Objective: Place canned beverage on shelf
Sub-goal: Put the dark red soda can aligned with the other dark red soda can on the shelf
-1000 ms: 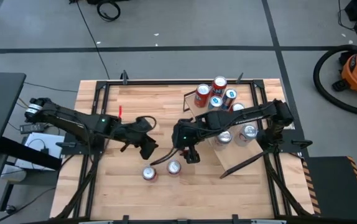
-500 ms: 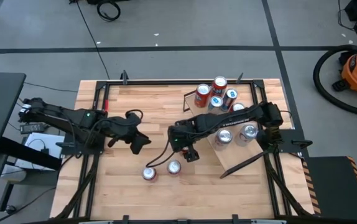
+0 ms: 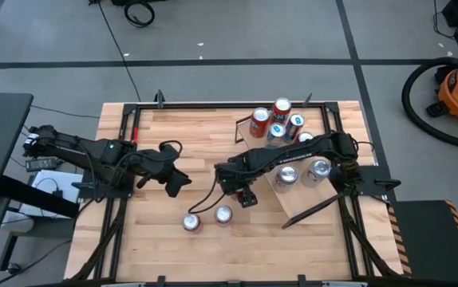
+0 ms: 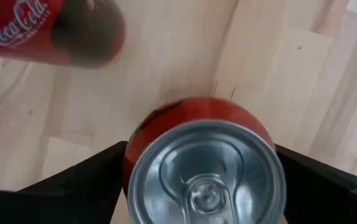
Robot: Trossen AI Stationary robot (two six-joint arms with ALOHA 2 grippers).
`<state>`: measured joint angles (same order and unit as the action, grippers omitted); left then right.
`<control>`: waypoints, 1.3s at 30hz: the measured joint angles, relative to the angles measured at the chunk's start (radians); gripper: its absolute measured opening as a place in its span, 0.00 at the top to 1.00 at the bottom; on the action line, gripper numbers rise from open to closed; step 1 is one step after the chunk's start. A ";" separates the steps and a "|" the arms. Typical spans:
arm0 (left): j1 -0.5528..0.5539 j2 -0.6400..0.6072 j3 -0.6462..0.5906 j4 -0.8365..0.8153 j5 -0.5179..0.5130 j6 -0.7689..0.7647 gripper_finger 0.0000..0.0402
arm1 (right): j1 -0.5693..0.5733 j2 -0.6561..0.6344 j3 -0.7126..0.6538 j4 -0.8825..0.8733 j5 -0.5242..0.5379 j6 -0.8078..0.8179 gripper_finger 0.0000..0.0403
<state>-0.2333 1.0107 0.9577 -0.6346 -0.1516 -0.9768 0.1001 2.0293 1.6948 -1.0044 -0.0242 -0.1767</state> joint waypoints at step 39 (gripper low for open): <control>0.000 0.001 0.000 -0.050 -0.001 0.012 0.64 | 0.003 -0.150 0.462 -0.429 0.055 0.088 0.20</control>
<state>-0.2331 1.0115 0.9577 -0.6849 -0.1529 -0.9644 0.1036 1.8797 2.1572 -1.4334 0.0305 -0.0890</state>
